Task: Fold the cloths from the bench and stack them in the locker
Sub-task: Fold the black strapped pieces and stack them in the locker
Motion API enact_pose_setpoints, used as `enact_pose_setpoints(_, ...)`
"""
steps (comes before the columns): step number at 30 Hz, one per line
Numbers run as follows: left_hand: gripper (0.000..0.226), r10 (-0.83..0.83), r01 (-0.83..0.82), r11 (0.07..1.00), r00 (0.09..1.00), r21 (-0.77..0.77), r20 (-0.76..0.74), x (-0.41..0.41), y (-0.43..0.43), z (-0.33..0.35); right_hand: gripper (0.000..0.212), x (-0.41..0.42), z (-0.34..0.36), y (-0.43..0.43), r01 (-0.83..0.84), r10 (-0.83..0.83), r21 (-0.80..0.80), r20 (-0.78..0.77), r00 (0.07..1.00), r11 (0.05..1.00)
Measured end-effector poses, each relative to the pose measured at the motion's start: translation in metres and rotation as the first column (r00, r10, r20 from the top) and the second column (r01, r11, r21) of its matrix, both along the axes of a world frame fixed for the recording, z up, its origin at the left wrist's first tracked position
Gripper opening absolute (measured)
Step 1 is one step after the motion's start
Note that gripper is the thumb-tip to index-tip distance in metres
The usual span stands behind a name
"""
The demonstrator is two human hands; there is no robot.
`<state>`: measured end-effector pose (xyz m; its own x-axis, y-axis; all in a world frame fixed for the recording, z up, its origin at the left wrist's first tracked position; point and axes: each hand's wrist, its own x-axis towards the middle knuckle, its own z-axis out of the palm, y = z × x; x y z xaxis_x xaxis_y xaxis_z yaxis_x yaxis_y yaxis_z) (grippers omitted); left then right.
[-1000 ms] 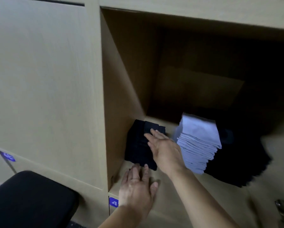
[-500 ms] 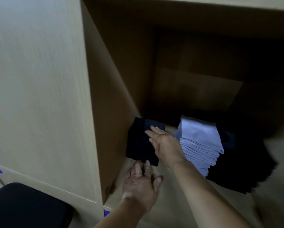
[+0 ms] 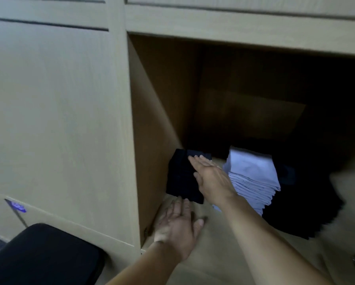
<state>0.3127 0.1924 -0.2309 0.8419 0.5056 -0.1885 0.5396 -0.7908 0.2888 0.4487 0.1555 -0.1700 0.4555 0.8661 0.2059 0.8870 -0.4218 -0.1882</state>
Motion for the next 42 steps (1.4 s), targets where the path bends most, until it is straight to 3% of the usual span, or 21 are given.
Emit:
enact_pose_setpoints(2, 0.110, -0.027, 0.026, 1.000, 0.999, 0.017, 0.040, -0.013, -0.005, 0.009, 0.053, -0.010, 0.009, -0.006, 0.014, -0.014, 0.002, 0.035, 0.999, 1.000)
enact_pose_setpoints(3, 0.110, -0.037, 0.034, 0.999, 0.997, 0.040, 0.065, -0.021, -0.008, 0.015, 0.052, -0.017, 0.015, -0.011, 0.023, -0.023, 0.005, 0.053, 0.998, 1.000)
enact_pose_setpoints(8, 0.062, -0.067, 0.053, 0.992, 0.990, 0.112, 0.127, -0.074, -0.020, 0.057, 0.054, -0.068, 0.049, -0.049, 0.033, -0.025, -0.097, 0.083, 0.996, 0.995)
enact_pose_setpoints(16, 0.057, 0.069, -0.107, 0.981, 0.972, 0.161, 0.226, -0.203, -0.046, 0.129, 0.055, -0.190, 0.101, -0.110, 0.018, -0.017, -0.064, 0.017, 1.000, 0.998)
enact_pose_setpoints(22, 0.059, 0.210, -0.260, 0.952, 0.938, 0.161, 0.277, -0.311, -0.065, 0.156, 0.050, -0.294, 0.112, -0.122, -0.113, 0.112, 0.027, 0.015, 0.994, 0.993)
enact_pose_setpoints(29, 0.057, 0.336, -0.392, 0.908, 0.893, 0.150, 0.300, -0.434, -0.074, 0.140, 0.044, -0.398, 0.101, -0.119, -0.271, 0.270, 0.059, 0.018, 0.963, 0.961)
enact_pose_setpoints(33, 0.057, 0.434, -0.484, 0.863, 0.856, 0.142, 0.279, -0.508, -0.075, 0.118, 0.053, -0.451, 0.078, -0.115, -0.366, 0.366, 0.026, -0.011, 0.930, 0.930)
enact_pose_setpoints(42, 0.057, 0.676, -0.710, 0.701, 0.693, 0.071, 0.249, -0.653, -0.091, 0.056, 0.055, -0.552, 0.021, -0.100, -0.555, 0.543, -0.075, -0.135, 0.829, 0.828)
